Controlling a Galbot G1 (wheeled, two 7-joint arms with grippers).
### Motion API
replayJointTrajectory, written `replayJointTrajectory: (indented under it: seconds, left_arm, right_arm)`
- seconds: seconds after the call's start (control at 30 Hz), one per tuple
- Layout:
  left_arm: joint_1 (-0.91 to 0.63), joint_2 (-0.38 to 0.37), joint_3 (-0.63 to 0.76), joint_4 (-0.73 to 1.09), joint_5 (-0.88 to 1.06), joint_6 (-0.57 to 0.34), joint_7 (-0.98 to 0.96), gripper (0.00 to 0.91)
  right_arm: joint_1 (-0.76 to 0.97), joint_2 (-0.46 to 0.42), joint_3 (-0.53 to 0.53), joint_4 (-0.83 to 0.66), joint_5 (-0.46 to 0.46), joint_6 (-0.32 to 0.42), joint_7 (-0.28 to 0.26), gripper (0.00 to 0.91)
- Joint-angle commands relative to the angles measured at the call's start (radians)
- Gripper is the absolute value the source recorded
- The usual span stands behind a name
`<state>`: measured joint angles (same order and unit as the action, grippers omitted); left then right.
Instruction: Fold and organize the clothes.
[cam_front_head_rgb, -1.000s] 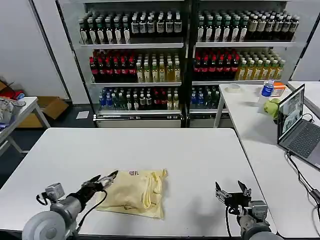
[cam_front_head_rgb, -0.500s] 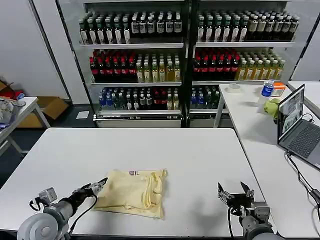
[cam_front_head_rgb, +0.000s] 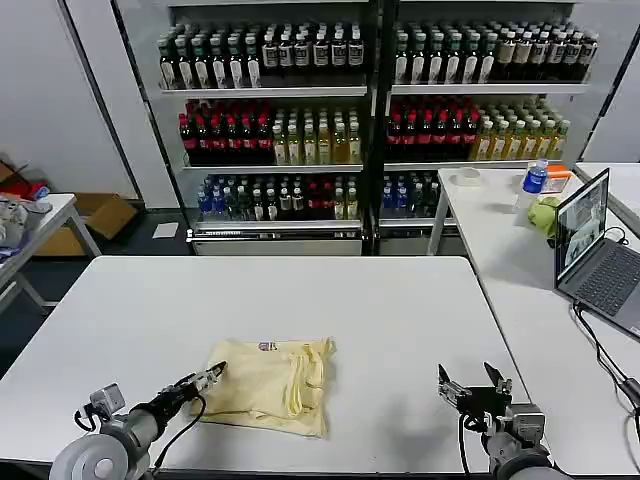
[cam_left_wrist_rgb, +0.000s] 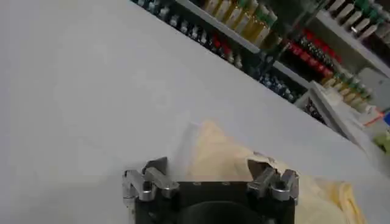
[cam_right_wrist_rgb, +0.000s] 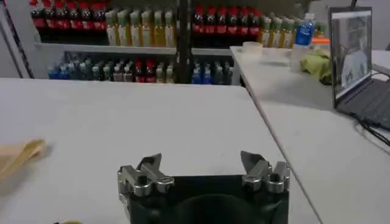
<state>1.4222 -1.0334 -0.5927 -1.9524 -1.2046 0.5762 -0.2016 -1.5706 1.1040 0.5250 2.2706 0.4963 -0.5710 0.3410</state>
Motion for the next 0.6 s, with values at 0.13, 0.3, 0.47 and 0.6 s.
replayJointTrajectory:
  seconds: [0.13, 0.3, 0.47, 0.6]
  left_arm:
    - [-0.047, -0.068, 0.014, 0.04, -0.053, 0.002, 0.001, 0.474]
    - [-0.043, -0.088, 0.012, 0.036, -0.078, 0.0, 0.008, 0.01]
    - [-0.048, -0.099, 0.004, 0.045, -0.1, 0.0, 0.009, 0.01]
    - [-0.058, -0.105, -0.01, 0.054, -0.126, -0.001, 0.006, 0.01]
  right_arm:
    - [-0.021, -0.002, 0.018, 0.012, 0.001, 0.0, -0.001, 0.907]
    - [-0.027, -0.006, 0.026, 0.019, 0.004, -0.001, 0.0, 0.907]
    - [-0.027, -0.008, 0.026, 0.022, 0.005, -0.002, 0.002, 0.907]
    - [-0.027, -0.007, 0.026, 0.024, 0.005, -0.004, 0.003, 0.907]
